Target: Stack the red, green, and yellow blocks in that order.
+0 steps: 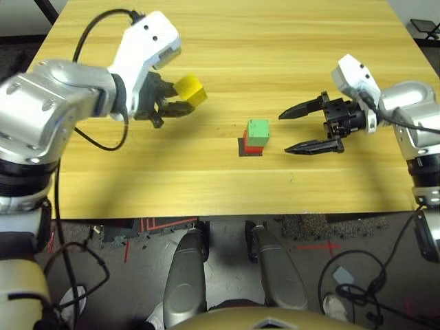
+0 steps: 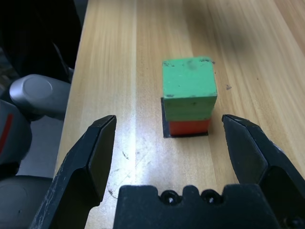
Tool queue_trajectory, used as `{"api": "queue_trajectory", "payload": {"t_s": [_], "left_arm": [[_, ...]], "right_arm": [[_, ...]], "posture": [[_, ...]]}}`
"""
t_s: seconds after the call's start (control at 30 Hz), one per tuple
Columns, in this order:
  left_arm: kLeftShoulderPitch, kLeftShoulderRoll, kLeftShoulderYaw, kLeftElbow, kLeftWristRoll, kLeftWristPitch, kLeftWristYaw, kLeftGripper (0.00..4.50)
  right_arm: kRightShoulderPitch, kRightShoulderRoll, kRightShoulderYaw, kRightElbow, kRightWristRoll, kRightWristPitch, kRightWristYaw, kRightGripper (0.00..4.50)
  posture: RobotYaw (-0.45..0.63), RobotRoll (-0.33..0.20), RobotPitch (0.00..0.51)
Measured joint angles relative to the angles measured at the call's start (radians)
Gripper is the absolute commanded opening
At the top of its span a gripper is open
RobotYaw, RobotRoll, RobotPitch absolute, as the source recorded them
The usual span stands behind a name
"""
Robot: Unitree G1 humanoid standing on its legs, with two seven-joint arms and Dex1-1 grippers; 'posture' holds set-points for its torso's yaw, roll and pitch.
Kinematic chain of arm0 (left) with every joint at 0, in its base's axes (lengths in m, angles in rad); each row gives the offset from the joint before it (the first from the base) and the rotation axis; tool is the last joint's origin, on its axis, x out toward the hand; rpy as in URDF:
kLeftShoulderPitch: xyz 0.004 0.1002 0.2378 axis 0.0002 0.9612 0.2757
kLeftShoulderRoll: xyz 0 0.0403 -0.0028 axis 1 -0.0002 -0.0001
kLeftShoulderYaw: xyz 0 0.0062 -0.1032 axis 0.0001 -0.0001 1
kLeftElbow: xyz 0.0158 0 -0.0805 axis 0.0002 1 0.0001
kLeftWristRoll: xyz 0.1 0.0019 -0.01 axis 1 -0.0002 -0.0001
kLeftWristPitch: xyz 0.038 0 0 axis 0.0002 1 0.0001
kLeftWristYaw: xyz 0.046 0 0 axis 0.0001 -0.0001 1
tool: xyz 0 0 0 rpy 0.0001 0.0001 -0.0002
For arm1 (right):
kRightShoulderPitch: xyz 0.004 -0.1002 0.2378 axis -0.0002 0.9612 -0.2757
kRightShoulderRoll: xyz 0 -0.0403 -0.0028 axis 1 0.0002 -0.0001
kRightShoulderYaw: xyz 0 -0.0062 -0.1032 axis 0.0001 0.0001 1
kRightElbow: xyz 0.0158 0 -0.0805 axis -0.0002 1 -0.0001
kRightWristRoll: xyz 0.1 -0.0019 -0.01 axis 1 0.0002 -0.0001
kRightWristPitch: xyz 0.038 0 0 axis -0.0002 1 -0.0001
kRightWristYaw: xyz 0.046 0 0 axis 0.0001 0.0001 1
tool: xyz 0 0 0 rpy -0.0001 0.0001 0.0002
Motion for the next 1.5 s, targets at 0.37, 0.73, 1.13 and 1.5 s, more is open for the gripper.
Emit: {"api": "queue_trajectory", "payload": {"t_s": [0.37,0.73,1.13,1.5], "left_arm": [[-0.166,-0.234,-0.122,0.237,0.114,-0.181,-0.231,1.92],[-0.206,-0.283,-0.206,0.340,0.218,-0.247,-0.421,1.92],[-0.205,-0.359,-0.228,0.355,0.304,-0.258,-0.446,1.92],[-0.191,-0.374,-0.240,0.358,0.361,-0.257,-0.446,1.92]], "right_arm": [[0.056,-0.005,-0.010,-0.013,0.008,0.003,-0.024,4.50],[0.092,-0.037,-0.035,-0.061,0.013,0.033,-0.056,4.50],[0.101,-0.039,-0.040,-0.095,0.030,0.058,-0.079,4.50],[0.101,-0.039,-0.040,-0.096,0.032,0.065,-0.088,4.50]], "posture": [[-0.06,-0.064,0.242],[-0.10,-0.058,0.252],[-0.11,-0.053,0.265],[-0.11,-0.046,0.275]]}}
